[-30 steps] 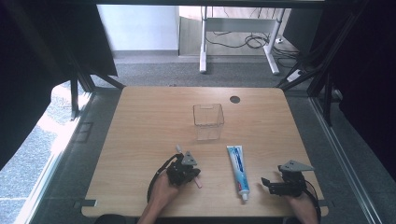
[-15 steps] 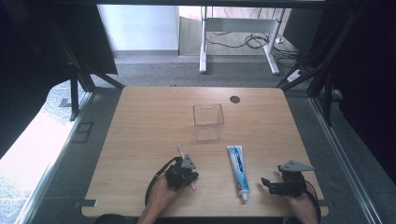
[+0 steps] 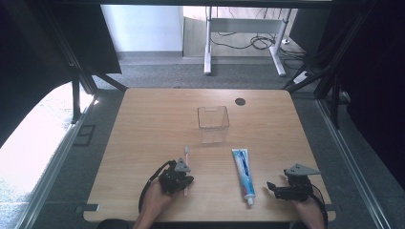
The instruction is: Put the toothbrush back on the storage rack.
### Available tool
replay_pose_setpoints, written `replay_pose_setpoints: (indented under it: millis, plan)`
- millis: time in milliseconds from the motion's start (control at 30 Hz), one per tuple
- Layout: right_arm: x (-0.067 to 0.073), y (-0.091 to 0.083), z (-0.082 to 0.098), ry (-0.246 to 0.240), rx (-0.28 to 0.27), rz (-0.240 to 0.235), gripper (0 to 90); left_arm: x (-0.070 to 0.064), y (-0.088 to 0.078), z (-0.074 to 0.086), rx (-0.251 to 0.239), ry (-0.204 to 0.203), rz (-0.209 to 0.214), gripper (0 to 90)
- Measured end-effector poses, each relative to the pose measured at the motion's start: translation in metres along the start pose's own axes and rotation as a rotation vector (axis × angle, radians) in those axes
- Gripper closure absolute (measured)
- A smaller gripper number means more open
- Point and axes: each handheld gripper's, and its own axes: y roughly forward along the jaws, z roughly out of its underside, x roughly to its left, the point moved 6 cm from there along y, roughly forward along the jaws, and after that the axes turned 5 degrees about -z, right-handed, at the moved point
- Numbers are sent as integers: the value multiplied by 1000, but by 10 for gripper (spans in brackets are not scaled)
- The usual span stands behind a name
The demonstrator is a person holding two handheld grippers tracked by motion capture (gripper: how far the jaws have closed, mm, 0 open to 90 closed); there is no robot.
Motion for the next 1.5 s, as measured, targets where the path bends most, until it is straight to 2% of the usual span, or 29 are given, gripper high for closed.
replay_pose_setpoints:
  millis: [467,967,1200,1367,1467,1500]
  plan:
    - [0,1,1,5,7,-4,126,22,-12,14,25,-27,-46,897]
    - [0,2,2,9,13,-5,129,55,-24,30,55,-59,-108,897]
    - [0,2,2,11,17,-5,130,56,-25,32,60,-56,-102,896]
    - [0,3,2,12,18,-9,130,56,-33,27,49,-62,-83,867]
    - [0,3,2,10,19,-9,130,58,-37,24,62,-61,-85,839]
    - [0,3,2,9,18,-11,130,61,-38,22,86,-63,-89,829]
